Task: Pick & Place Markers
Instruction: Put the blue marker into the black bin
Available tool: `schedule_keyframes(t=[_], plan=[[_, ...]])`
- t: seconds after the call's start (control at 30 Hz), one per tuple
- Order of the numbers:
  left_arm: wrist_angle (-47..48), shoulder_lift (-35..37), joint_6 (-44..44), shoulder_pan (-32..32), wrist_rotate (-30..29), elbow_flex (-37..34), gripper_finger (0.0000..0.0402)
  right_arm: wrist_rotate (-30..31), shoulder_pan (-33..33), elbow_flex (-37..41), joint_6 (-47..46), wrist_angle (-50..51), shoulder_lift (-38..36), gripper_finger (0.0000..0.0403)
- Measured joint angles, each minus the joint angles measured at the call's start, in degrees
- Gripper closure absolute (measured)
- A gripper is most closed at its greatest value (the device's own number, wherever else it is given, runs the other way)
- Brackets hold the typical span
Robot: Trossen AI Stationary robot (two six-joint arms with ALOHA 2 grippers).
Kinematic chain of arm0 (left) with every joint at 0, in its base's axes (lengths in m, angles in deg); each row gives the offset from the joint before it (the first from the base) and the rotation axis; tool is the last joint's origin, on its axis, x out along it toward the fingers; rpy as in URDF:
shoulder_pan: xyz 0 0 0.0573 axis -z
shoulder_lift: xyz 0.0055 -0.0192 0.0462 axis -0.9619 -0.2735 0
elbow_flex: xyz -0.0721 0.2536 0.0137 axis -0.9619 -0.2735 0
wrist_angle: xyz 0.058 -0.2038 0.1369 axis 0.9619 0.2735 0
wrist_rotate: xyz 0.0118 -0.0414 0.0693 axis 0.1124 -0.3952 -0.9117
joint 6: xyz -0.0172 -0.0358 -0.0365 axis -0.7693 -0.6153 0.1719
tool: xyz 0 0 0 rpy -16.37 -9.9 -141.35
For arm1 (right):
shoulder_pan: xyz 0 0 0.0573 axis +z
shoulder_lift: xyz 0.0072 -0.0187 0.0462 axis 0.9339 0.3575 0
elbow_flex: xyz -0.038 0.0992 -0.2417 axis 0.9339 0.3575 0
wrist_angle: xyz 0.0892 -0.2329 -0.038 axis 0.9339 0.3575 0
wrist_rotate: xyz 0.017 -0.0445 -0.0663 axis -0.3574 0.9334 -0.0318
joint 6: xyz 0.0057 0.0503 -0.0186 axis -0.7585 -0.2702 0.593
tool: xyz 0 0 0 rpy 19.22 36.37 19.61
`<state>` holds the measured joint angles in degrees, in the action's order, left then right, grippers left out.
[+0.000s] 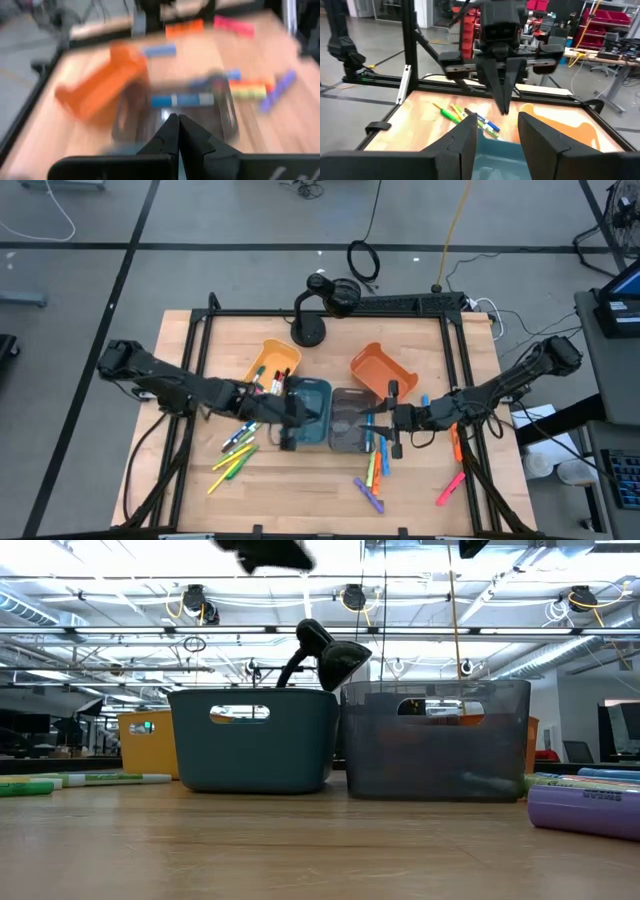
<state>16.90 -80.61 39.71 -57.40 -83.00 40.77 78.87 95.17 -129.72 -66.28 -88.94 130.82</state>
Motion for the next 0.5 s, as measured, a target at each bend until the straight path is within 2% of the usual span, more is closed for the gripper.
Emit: schedule_keyframes(t=[0.1,0.23,0.37,0.5], plan=[[13.34,2.36,-8.25,2.8,-0.55,0.06,0.0399,0.0,0.31,0.0,0.02,-0.02,-0.01,0.0273],[28.31,4.41,-27.82,5.86,0.1,0.02,0.0382,0.02,0.27,0.0,0.05,0.27,0.0,0.0273],[42.84,4.23,-47.97,7.52,1.73,0.02,0.0348,0.02,0.25,0.0,-0.02,1.4,0.0,0.0273],[52.03,2.17,-61.25,7.96,1.78,-1.23,0.0298,0.02,0.25,0.02,-0.04,1.68,0.0,0.0273]])
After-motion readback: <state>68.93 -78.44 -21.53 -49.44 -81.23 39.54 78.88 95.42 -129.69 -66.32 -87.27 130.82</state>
